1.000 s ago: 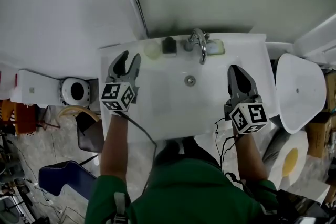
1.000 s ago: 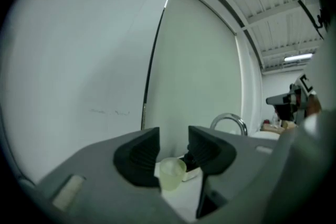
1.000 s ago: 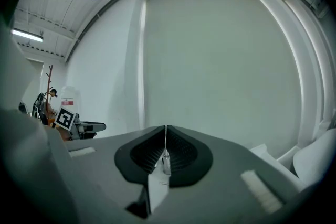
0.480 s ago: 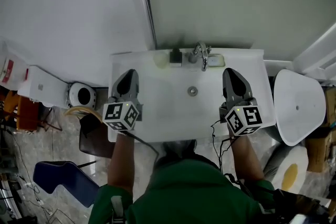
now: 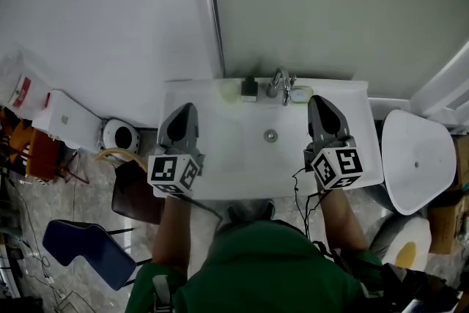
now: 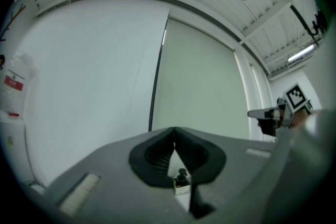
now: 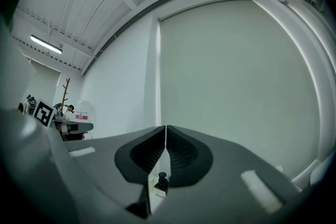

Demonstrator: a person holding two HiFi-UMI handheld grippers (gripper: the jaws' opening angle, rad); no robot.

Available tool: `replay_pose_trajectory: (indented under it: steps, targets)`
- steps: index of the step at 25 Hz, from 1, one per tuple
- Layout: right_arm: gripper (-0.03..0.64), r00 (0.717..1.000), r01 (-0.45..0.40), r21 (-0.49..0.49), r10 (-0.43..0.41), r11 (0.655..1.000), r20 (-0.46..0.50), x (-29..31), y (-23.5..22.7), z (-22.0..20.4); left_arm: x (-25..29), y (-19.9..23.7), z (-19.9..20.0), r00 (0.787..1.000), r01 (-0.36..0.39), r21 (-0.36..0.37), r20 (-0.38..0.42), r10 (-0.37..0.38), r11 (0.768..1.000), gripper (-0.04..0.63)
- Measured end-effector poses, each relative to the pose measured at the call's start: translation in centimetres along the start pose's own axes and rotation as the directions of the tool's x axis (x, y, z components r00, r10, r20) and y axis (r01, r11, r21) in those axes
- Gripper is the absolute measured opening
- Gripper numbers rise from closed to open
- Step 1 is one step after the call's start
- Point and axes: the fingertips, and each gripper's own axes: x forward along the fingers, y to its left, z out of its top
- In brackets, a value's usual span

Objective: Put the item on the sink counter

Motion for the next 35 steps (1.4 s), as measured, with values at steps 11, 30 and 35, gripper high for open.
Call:
replay_pose_trajectory:
  steps: [11, 30, 35]
  targets:
    - [0.006, 0.999, -0.027, -0.001, 0.027, 1.0, 0.018, -0.3, 0.0, 0.8, -0.2, -0.5, 0.6, 1.0, -0.016, 0.021, -0.011, 0.016, 1.0, 0.006]
    - [0.006, 0.999, -0.03, -0.022, 0.031, 0.999, 0.016, 0.8, 0.7, 0.7, 0.8, 0.3, -0.8, 0.999, 0.006, 0.03, -0.035, -0.005, 1.0, 0.012]
    - [0.006, 0.999, -0.028, -0.027, 0.029, 0.999, 0.015, 1.3, 1.3, 0.8, 1.2, 1.1, -0.9, 0.999, 0.018, 0.03, -0.039, -0.017, 0.999, 0.017]
